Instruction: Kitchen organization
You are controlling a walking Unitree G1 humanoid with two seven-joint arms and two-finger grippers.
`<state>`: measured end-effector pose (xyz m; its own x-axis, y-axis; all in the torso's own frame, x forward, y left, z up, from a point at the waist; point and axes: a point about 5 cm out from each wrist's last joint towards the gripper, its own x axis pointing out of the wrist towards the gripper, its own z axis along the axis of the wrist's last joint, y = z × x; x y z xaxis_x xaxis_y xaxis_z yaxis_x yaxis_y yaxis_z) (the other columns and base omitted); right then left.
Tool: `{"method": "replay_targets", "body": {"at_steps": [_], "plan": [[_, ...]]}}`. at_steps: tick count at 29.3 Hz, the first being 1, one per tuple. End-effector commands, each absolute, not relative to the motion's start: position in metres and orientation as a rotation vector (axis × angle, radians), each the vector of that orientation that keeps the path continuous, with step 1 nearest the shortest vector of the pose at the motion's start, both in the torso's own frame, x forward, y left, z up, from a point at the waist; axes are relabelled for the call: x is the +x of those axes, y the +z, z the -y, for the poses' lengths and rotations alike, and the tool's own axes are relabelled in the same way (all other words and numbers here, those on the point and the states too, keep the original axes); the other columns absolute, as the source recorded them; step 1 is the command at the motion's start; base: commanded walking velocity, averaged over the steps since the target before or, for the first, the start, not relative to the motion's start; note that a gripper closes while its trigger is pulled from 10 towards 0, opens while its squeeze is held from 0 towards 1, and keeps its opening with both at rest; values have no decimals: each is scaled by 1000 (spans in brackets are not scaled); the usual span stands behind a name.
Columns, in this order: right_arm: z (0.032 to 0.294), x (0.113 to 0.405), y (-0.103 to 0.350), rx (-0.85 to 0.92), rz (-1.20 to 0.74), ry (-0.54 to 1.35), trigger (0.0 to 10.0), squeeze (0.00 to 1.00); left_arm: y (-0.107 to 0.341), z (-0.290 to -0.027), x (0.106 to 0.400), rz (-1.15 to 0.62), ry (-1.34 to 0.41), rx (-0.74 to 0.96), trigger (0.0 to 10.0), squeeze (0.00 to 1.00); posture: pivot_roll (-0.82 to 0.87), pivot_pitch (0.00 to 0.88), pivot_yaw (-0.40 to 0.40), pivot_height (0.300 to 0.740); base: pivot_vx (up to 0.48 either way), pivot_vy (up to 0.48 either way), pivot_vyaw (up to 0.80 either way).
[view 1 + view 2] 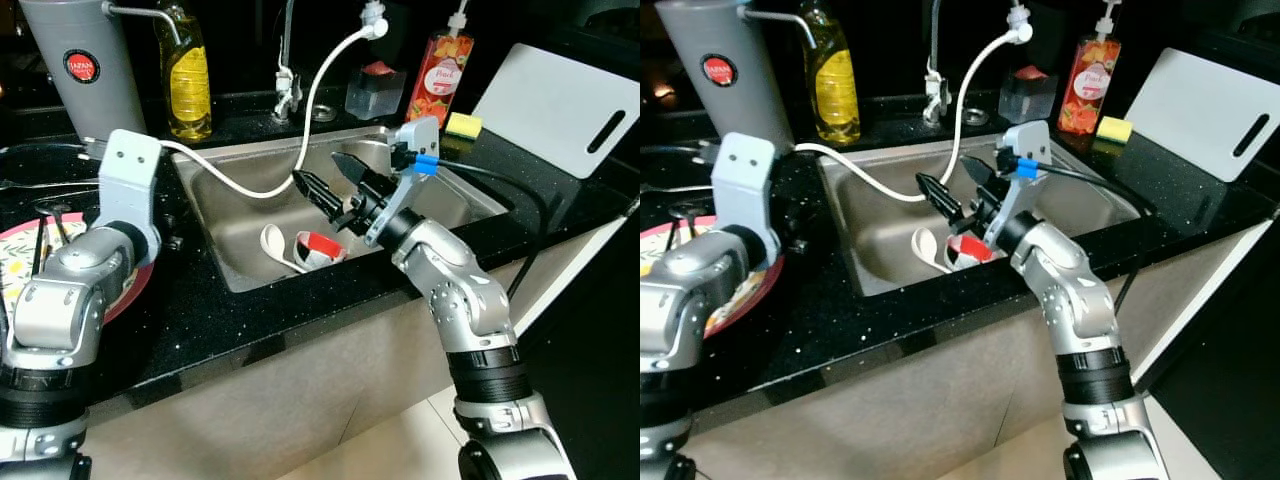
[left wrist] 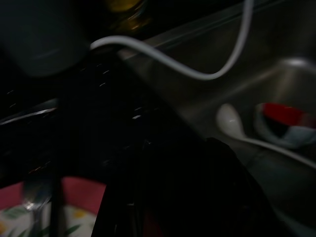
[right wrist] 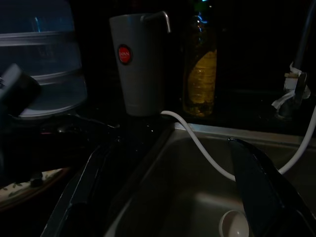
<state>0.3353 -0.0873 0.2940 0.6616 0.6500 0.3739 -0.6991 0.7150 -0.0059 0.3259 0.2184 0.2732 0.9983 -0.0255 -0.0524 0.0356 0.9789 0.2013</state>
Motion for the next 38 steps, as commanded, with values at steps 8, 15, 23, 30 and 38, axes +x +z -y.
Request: {"method": "replay_targets", "body": {"at_steps": [8, 15, 23, 30, 38], "plan": [[91, 332, 293, 149, 357, 756, 10000, 0, 279, -233, 329, -66, 96, 224, 10000, 0, -35, 101, -68, 740, 0, 0, 0], [92, 332, 292, 154, 348, 751, 10000, 0, 275, -247, 327, -116, 198, 159, 10000, 0, -30, 100, -67, 740, 0, 0, 0], [92, 332, 292, 156, 341, 749, 10000, 0, 266, -263, 326, -175, 292, 105, 10000, 0, -27, 99, -66, 740, 0, 0, 0], [93, 332, 291, 160, 338, 744, 10000, 0, 263, -260, 326, -196, 258, 82, 10000, 0, -27, 99, -67, 740, 0, 0, 0], [93, 333, 292, 165, 337, 741, 10000, 0, 260, -254, 328, -207, 235, 76, 7882, 0, -29, 98, -65, 740, 0, 0, 0]]}}
